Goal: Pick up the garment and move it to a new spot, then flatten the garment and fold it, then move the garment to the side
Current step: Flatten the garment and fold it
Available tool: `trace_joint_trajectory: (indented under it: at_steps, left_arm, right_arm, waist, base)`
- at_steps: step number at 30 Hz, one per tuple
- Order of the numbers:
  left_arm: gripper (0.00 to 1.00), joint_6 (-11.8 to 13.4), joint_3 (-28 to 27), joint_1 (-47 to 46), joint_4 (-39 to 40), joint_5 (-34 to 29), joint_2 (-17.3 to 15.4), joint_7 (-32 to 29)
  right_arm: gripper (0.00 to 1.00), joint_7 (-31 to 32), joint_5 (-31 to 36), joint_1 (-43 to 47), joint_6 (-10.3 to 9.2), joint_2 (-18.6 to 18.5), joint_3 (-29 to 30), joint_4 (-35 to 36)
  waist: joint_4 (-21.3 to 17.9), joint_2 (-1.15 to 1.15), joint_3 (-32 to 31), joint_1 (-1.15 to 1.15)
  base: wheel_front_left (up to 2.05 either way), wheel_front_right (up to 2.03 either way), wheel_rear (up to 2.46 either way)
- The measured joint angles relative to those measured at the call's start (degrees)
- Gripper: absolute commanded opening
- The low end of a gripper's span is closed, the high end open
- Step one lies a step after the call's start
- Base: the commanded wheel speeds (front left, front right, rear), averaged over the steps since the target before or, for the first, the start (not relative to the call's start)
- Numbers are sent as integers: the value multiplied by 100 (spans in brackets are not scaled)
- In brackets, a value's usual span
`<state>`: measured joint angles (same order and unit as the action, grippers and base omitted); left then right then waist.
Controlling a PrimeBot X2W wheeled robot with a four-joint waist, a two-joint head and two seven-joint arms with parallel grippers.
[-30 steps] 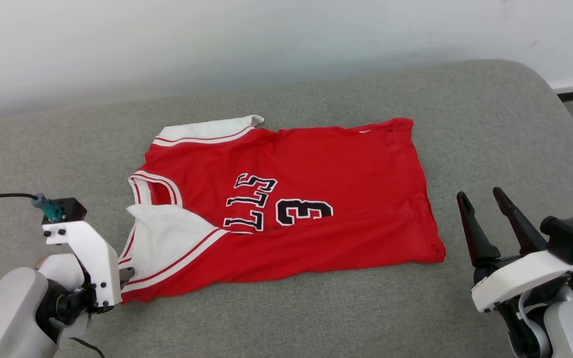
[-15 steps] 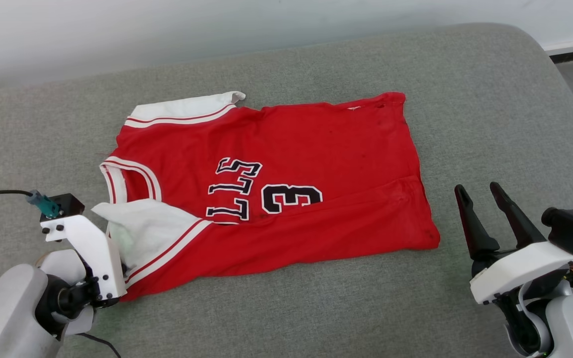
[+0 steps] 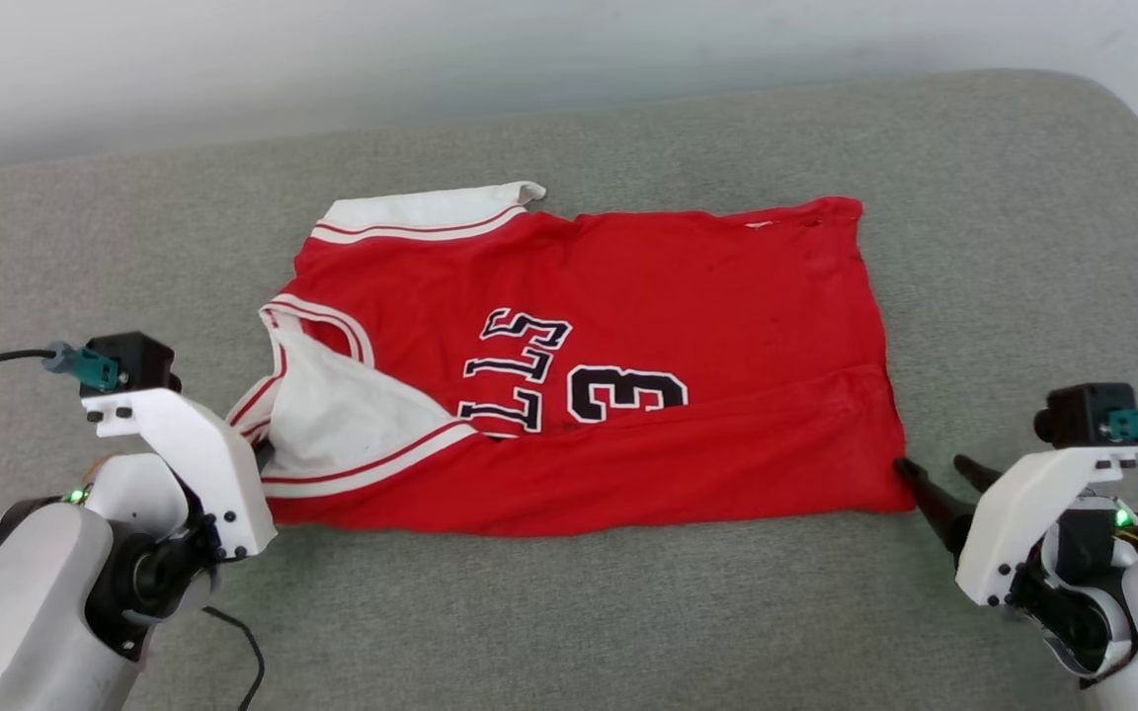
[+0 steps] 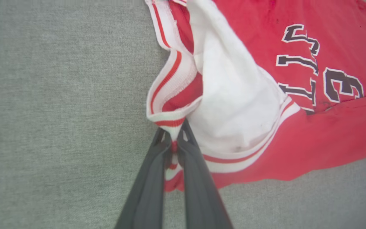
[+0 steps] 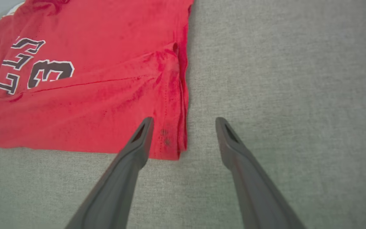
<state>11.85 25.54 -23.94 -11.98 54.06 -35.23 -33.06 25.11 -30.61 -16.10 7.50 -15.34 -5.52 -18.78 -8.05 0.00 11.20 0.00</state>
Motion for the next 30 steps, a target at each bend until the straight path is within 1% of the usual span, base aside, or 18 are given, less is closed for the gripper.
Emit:
trace_joint_trajectory:
  at_steps: [3,10,11,12,20,24,30]
  left_arm:
    - [0,62,10,-35,233,-71,12,55]
    - [0,78,76,-104,435,-146,122,151]
    - [0,78,82,-105,436,-146,144,157]
    - [0,78,90,-105,432,-145,157,164]
    - [0,24,42,-54,289,-89,288,453]
    - [0,-18,-7,104,177,-33,359,641]
    - [0,13,-207,560,131,169,432,964]
  right_arm:
    - [100,402,-43,-187,0,-8,-108,-275]
    - [100,943,-142,-724,-1,-12,-328,-998]
    - [39,1020,-190,-783,-1,-19,-345,-1069]
    - [0,1074,-227,-837,-3,-33,-364,-1129]
    - [0,1158,-365,-972,-10,-109,-554,-1252]
    - [0,1125,-371,-908,-10,-166,-679,-1150]
    - [0,1118,-416,-656,0,-253,-844,-803]
  waist:
    - [107,0,73,0]
    - [323,0,297,0]
    - [352,0,315,0]
    - [375,0,329,0]
    - [443,0,201,0]
    - [448,0,10,0]
    - [442,0,-413,0]
  base:
    - [0,0,0]
    - [0,0,0]
    - [0,0,0]
    - [0,0,0]
    - [0,0,0]
    - [0,0,0]
    - [0,0,0]
